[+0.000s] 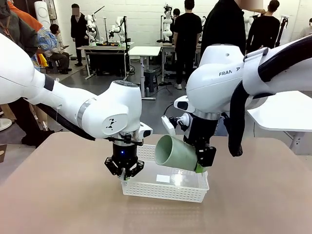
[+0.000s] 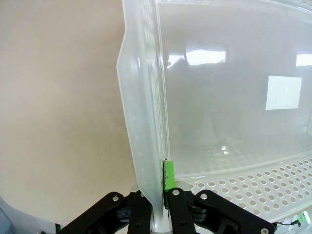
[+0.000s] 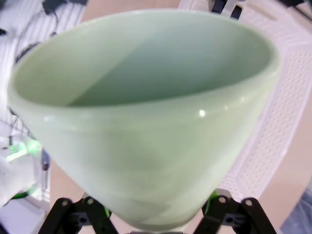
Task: Clean and organize the cups into the basket.
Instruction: Pick up the Organizing basket and move it to the center of the table, then pick up the Reusable plastic cup from the right side of the table and place it inside the Organizing basket.
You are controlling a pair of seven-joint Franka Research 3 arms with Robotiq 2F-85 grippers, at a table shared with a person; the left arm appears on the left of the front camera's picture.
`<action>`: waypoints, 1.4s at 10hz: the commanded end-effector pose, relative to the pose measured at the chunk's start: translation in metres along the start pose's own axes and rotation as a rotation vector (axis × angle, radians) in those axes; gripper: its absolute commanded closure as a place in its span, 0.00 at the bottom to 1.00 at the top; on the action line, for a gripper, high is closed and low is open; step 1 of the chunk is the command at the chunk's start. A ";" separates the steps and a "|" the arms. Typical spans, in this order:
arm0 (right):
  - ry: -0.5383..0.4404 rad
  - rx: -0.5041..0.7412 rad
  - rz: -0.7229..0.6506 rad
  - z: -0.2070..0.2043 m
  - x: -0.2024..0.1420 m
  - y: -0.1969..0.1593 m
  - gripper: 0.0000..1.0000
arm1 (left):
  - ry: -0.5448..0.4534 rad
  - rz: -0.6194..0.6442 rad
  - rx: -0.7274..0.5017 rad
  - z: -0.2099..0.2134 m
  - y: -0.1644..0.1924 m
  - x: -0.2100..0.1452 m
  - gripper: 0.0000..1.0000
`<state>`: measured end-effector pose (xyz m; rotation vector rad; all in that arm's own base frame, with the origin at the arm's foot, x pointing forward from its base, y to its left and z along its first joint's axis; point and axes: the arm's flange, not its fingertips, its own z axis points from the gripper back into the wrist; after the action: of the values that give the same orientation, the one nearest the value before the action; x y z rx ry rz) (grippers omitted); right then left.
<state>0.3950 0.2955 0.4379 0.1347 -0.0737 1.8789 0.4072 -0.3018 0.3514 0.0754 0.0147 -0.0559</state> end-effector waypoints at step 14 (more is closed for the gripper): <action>-0.105 0.074 -0.261 -0.104 -0.024 -0.052 0.21 | 0.000 -0.006 0.005 -0.002 -0.001 -0.001 1.00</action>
<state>0.4427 0.2995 0.3305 0.2360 -0.0264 1.6273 0.4071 -0.3019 0.3514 0.0754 0.0148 -0.0560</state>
